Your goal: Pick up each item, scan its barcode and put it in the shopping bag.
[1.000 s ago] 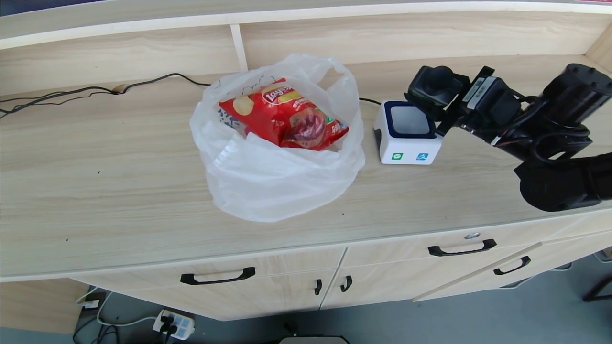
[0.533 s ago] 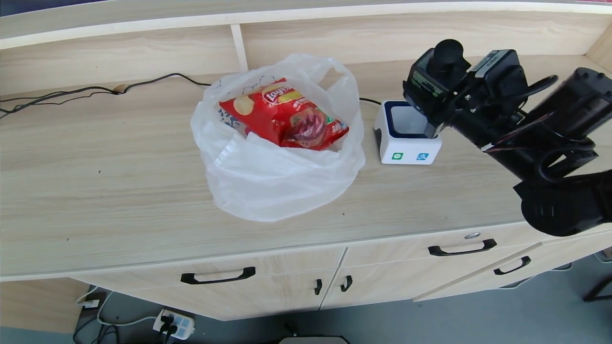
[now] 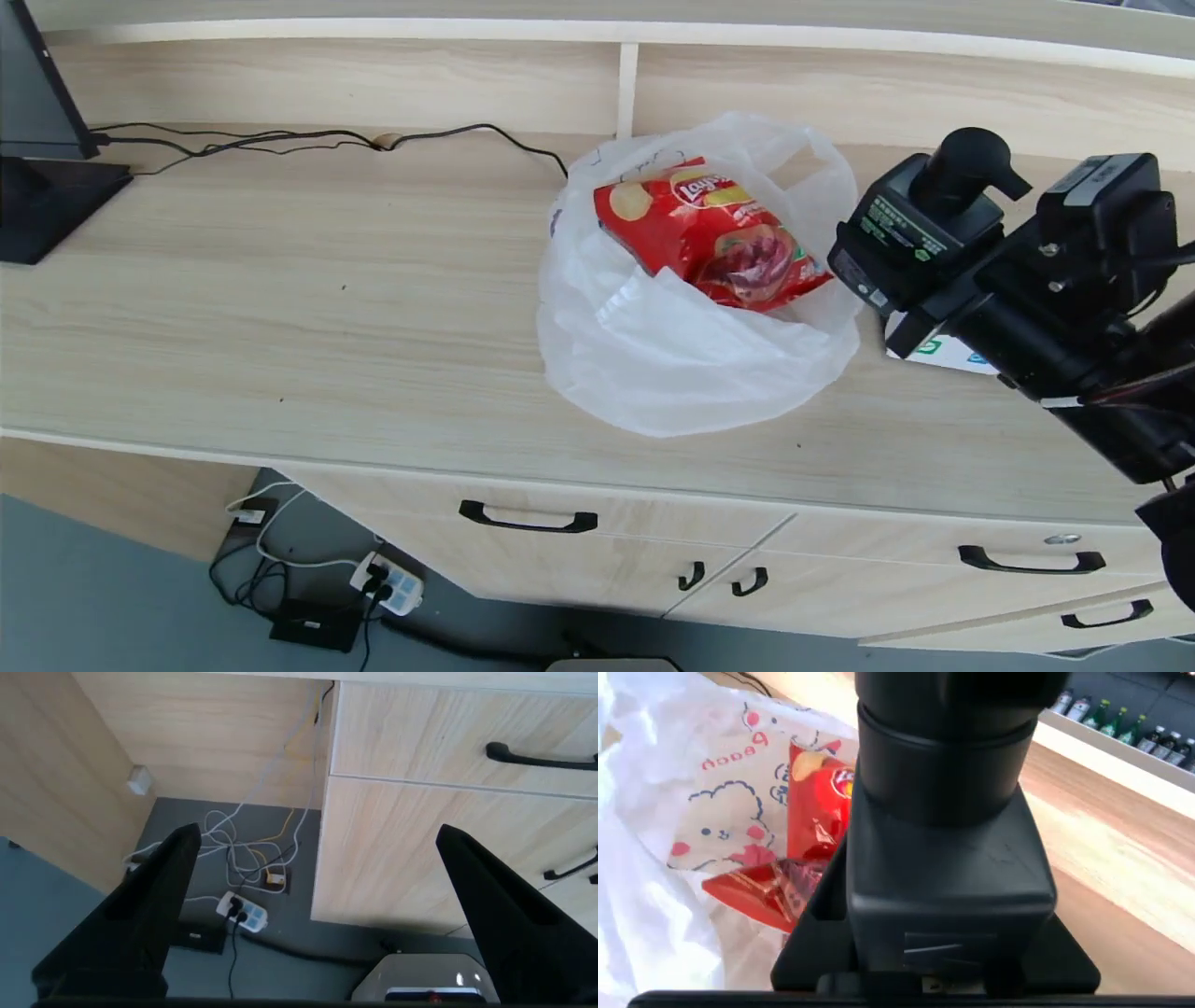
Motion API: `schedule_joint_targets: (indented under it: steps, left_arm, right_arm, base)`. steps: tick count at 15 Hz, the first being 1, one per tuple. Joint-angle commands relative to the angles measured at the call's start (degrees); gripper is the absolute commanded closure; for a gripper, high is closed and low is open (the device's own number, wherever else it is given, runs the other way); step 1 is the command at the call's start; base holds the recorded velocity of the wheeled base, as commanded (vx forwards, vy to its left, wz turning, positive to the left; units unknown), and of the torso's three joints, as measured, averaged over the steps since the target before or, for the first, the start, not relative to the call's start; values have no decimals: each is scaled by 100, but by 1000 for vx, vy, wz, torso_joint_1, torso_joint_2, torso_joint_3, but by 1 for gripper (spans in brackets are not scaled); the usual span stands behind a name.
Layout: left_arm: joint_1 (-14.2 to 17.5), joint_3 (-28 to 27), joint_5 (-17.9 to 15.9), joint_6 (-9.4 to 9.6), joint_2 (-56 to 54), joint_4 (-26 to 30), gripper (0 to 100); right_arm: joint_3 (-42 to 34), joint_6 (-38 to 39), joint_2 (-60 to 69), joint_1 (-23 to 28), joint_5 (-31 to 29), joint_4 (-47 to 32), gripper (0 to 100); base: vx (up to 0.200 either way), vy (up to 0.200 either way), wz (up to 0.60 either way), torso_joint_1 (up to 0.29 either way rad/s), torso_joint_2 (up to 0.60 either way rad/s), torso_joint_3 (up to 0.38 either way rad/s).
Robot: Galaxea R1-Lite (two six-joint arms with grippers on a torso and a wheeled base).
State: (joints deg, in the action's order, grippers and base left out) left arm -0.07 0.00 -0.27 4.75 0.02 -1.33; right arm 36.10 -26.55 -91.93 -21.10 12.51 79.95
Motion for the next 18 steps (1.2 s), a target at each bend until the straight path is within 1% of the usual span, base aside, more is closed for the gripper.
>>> schedule_joint_targets:
  steps: [1, 3, 4, 5, 7, 8, 10, 12, 14, 16, 18]
  left_arm:
    - [-1, 0, 0, -1, 6, -8, 0]
    - [-1, 0, 0, -10, 6, -8, 0]
    - [-1, 0, 0, -10, 6, -8, 0]
    - [-1, 0, 0, -10, 6, -8, 0]
    - [-1, 0, 0, -10, 6, -8, 0]
    - [-1, 0, 9, -45, 6, -8, 0]
    - [-1, 0, 0, -45, 6, -8, 0]
    - [-1, 0, 0, -62, 6, -8, 0]
    - [-1, 0, 0, -62, 6, -8, 0]
    - [-1, 0, 0, -62, 6, -8, 0]
    - [-1, 0, 0, -62, 6, -17, 0]
  right_arm:
    - [11, 115, 413, 159, 6, -14, 100]
    - [11, 282, 694, 809, 32, -58, 100]
    - [-59, 388, 773, 950, 50, -111, 100]
    - [3, 555, 782, 941, 41, -190, 100]
    - [170, 1117, 729, 678, 6, -445, 100]
    - [345, 2031, 720, 396, -11, -788, 100]
    - [627, 2910, 588, 396, -20, -1183, 100]
    - [1057, 3613, 140, 414, 15, -1209, 100]
    - [1374, 3692, -115, 308, 85, -1227, 100]
    - [1084, 3877, -211, -412, 41, -1218, 100]
    - [759, 3833, -308, -685, 6, -1201, 100]
  base:
    - [0, 0, 600, -2, -7, 2]
    - [0, 0, 600, 51, -80, -34]
    - [0, 0, 0, 76, -124, -51]
    - [0, 0, 0, 76, -139, -56]
    - [0, 0, 0, 38, -67, -25]
    - [0, 0, 0, 0, 0, 0]
    - [0, 0, 0, 0, 0, 0]
    - [0, 0, 0, 0, 0, 0]
    - [0, 0, 0, 0, 0, 0]
    - [0, 0, 0, 0, 0, 0]
    - [0, 0, 0, 0, 0, 0]
